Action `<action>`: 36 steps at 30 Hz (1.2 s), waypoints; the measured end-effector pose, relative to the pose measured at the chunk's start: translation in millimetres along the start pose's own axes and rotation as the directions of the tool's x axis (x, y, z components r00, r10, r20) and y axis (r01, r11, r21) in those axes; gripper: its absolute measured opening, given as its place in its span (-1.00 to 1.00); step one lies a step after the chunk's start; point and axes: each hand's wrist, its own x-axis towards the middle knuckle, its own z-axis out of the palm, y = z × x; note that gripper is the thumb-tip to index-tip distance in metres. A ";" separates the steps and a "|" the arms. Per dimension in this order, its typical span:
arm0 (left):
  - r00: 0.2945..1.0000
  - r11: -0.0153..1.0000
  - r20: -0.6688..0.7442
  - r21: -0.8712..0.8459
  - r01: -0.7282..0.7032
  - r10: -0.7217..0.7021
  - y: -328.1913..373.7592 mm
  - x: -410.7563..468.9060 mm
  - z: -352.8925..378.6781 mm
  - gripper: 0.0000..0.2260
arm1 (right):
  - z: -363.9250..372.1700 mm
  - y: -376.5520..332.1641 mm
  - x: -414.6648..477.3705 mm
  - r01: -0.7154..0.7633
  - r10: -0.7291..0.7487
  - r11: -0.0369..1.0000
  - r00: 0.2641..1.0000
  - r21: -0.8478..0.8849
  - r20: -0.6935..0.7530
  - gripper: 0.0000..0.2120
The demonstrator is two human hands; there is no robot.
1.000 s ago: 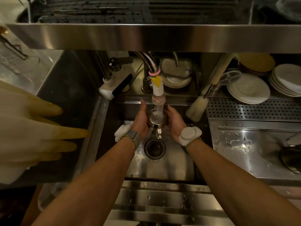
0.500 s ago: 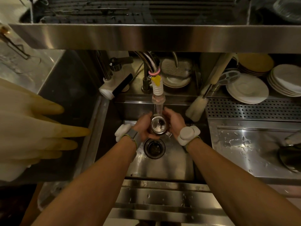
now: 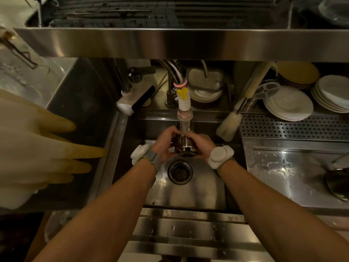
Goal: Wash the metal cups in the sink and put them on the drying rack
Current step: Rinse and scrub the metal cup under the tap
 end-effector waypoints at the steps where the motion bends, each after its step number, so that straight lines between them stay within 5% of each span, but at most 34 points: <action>1: 0.999 1.000 -0.039 0.004 -0.012 0.012 0.4 -0.7 -1.7 -0.85 | 1.4 0.0 -0.9 -0.004 0.003 1.000 1.000 0.019 0.008 -0.48; 7: 0.990 0.993 -0.114 0.096 -0.076 0.086 7.1 -1.0 -5.7 -0.80 | 6.3 -3.3 5.0 -0.045 0.061 0.977 0.996 0.208 -0.071 -0.50; 16: 0.995 0.966 -0.021 0.243 -0.094 0.102 17.3 -6.6 8.8 -0.64 | 6.0 -10.4 2.5 0.033 -0.016 0.995 0.985 0.096 -0.170 -0.31; 22: 1.000 0.970 -0.023 0.245 -0.008 0.014 18.5 -9.8 2.3 -0.33 | 3.4 -20.4 -5.0 0.029 -0.021 0.998 0.992 0.064 -0.128 -0.59; 26: 0.992 0.934 -0.067 0.348 -0.079 0.109 16.8 -12.3 0.1 -0.49 | 1.7 -21.9 -8.2 -0.024 0.043 0.989 0.991 0.145 -0.125 -0.64; 30: 0.975 0.916 -0.145 0.390 -0.098 0.166 16.7 -8.3 -10.1 -0.56 | 11.5 -23.6 -0.5 0.061 -0.057 0.998 0.988 0.025 -0.141 -0.61; 36: 0.986 0.983 -0.141 0.170 -0.065 0.090 15.9 13.1 -11.5 -0.52 | 14.9 -20.2 -9.8 0.051 -0.048 0.997 0.998 0.061 -0.050 -0.72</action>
